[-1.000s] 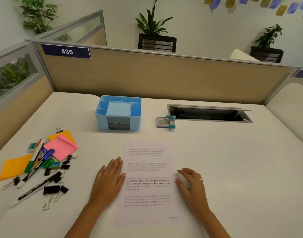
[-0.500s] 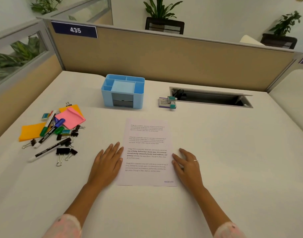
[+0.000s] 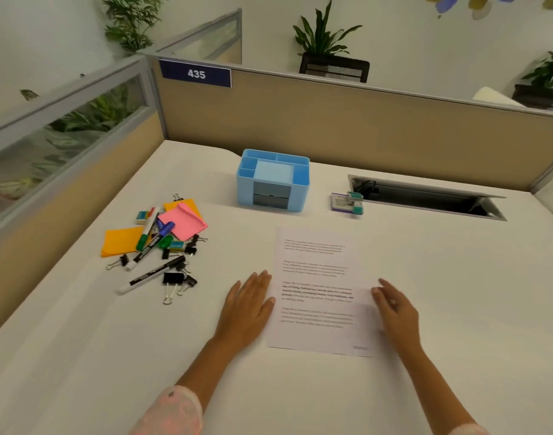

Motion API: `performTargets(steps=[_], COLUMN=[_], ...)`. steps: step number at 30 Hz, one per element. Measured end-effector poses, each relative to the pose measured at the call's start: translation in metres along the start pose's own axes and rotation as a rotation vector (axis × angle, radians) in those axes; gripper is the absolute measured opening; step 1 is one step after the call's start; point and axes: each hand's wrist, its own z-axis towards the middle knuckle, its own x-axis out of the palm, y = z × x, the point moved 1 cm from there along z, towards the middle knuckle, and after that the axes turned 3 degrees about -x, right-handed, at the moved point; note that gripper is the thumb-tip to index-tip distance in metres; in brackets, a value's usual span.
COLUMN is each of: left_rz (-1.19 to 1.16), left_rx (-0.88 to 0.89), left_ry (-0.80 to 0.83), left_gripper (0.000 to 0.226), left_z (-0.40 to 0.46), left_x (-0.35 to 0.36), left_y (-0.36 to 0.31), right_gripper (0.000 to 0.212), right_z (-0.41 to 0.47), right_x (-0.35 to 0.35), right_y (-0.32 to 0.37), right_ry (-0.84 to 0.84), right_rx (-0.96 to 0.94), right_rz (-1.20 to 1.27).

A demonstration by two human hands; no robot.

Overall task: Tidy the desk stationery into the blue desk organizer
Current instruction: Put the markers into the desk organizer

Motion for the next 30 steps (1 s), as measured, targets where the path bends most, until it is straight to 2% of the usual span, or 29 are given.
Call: performTargets(steps=[2, 6, 10, 15, 19, 22, 24, 27, 30], left_rz=[0.008, 0.018, -0.169, -0.541, -0.660, -0.586, -0.479, -0.214, 0.057], left_rx=[0.063, 0.195, 0.282, 0.132, -0.026, -0.143, -0.244, -0.370, -0.358], left_ry=[0.055, 0.150, 0.265, 0.329, 0.178, -0.048, -0.131, -0.119, -0.043], left_gripper=[0.054, 0.051, 0.041, 0.029, 0.020, 0.014, 0.003, 0.026, 0.041], left_z=[-0.005, -0.021, -0.029, -0.017, 0.003, 0.028, 0.047, 0.067, 0.076], left_x=[0.001, -0.012, -0.036, -0.096, -0.142, -0.167, -0.176, -0.178, -0.171], left_y=[-0.006, 0.025, 0.048, 0.103, 0.164, 0.209, 0.231, 0.247, 0.245], right_gripper=[0.031, 0.023, 0.018, 0.023, 0.020, 0.020, 0.021, 0.021, 0.020], right_z=[0.000, -0.021, -0.047, -0.078, -0.089, -0.089, -0.088, -0.089, -0.089], right_x=[0.003, 0.071, 0.149, 0.244, 0.281, 0.287, 0.287, 0.288, 0.290], right_y=[0.013, 0.062, 0.104, 0.143, 0.153, 0.155, 0.154, 0.154, 0.156], right_ry=[-0.079, -0.140, -0.114, 0.018, 0.057, 0.052, 0.051, 0.052, 0.045], right_rx=[-0.013, -0.151, -0.208, -0.211, -0.288, -0.325, -0.305, -0.310, -0.304], right_rz=[0.001, -0.022, 0.041, 0.090, -0.108, -0.231, -0.242, -0.274, -0.302])
